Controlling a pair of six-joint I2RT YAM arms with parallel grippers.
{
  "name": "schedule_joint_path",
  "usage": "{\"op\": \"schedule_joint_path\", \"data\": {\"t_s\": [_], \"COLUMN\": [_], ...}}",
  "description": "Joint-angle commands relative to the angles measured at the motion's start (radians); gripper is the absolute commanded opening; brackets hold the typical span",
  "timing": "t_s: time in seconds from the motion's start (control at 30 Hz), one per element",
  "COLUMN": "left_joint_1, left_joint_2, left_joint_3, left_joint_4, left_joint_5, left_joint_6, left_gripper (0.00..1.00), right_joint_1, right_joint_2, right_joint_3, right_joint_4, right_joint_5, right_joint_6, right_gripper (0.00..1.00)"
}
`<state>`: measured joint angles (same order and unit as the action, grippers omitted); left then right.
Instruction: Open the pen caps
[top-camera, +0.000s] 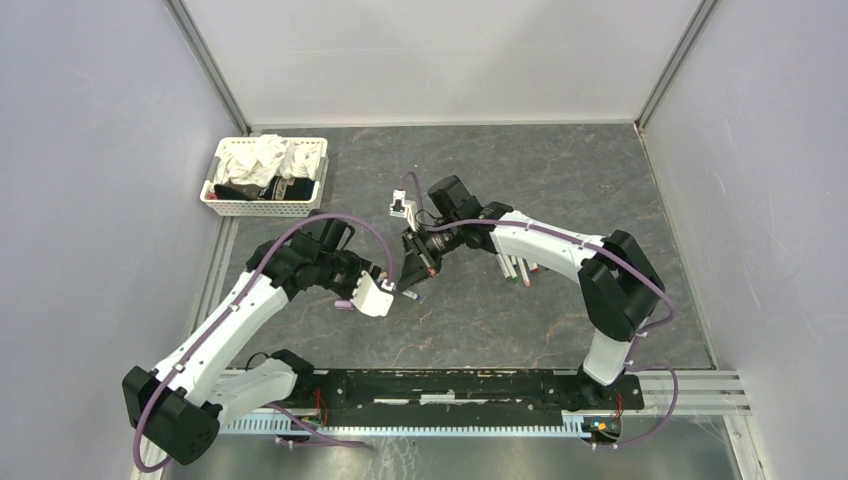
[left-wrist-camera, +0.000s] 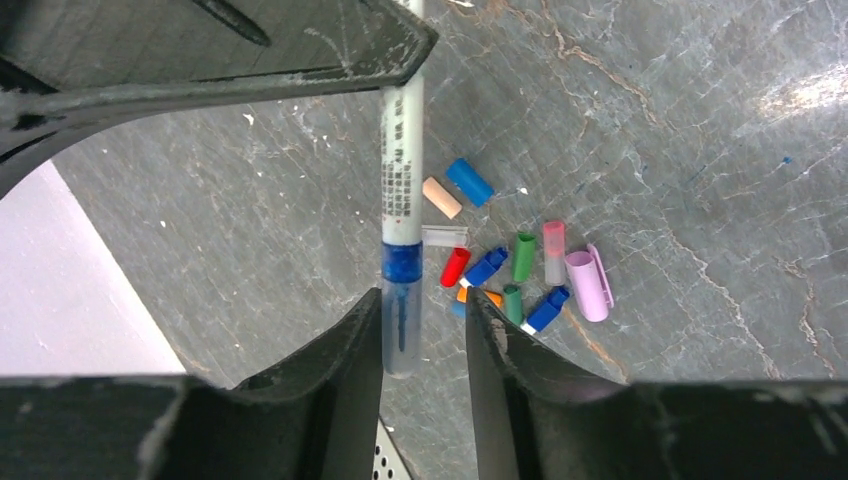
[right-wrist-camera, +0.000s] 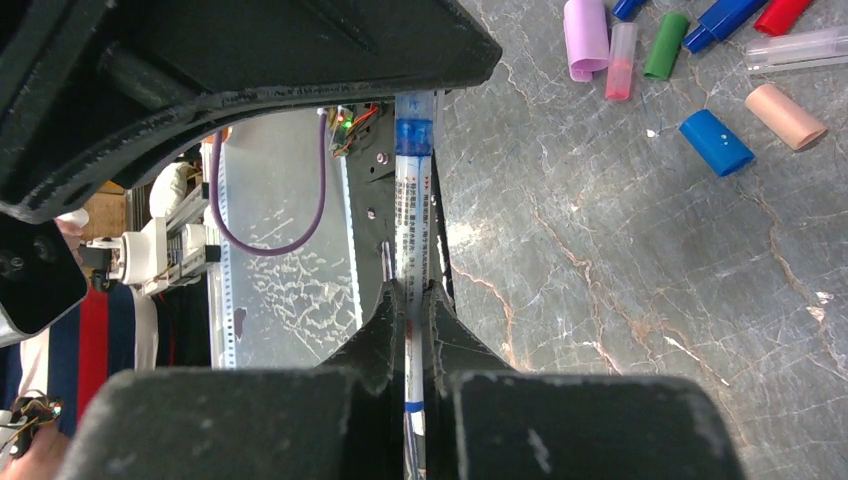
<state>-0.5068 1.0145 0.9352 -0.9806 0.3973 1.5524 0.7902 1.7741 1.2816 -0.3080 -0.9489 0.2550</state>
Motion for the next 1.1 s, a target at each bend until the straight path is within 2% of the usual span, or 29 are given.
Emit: {"op": "schedule_joint_path", "data": {"t_s": [0.0, 0.2, 0.43, 0.47, 0.63, 0.7, 0.8, 0.93, 1.0, 1.07], "left_joint_1": [-0.012, -0.029, -0.035, -0.035, -0.038, -0.039, -0.039, -0.039, -0.039, -0.039], "left_joint_2": [-0.001, 0.000, 0.005, 0.006, 0.014, 0.018, 0.017, 0.013, 0.017, 0.021], "left_joint_3": [-0.013, -0.009, -0.007, -0.006, 0.002, 0.008, 0.010, 0.018, 0.028, 0.034], "left_joint_4": [0.014, 0.015, 0.015, 0.015, 0.015, 0.014, 0.015, 0.015, 0.014, 0.014], "left_joint_5": [-0.021, -0.015, -0.015, -0.015, -0.007, -0.008, -0.013, -0.016, -0.016, -0.019], "left_joint_6": [0.047, 0.015, -0.015, -0.016, -0.038, -0.052, -0.060, -0.059, -0.063, -0.068], "left_gripper": [0.40, 0.32, 0.08, 0.03, 0.02, 0.02, 0.02, 0.02, 0.02, 0.02], "right_joint_1": [0.005, 0.004, 0.004, 0.004, 0.016, 0.024, 0.040, 0.056, 0.063, 0.068], "right_joint_2": [0.022, 0.041, 0.047, 0.045, 0.047, 0.064, 0.094, 0.132, 0.147, 0.150], "right_joint_3": [0.053, 0.068, 0.064, 0.064, 0.066, 0.084, 0.105, 0.139, 0.157, 0.163], "right_joint_4": [0.031, 0.058, 0.088, 0.095, 0.148, 0.147, 0.157, 0.185, 0.185, 0.194], "right_joint_5": [-0.022, -0.022, -0.037, -0.037, -0.017, -0.013, -0.020, -0.029, -0.037, -0.040], "right_joint_6": [0.013, 0.044, 0.069, 0.075, 0.120, 0.127, 0.140, 0.176, 0.182, 0.188], "right_gripper": [0.00, 0.00, 0.00, 0.06, 0.35, 0.43, 0.47, 0.47, 0.46, 0.39]}}
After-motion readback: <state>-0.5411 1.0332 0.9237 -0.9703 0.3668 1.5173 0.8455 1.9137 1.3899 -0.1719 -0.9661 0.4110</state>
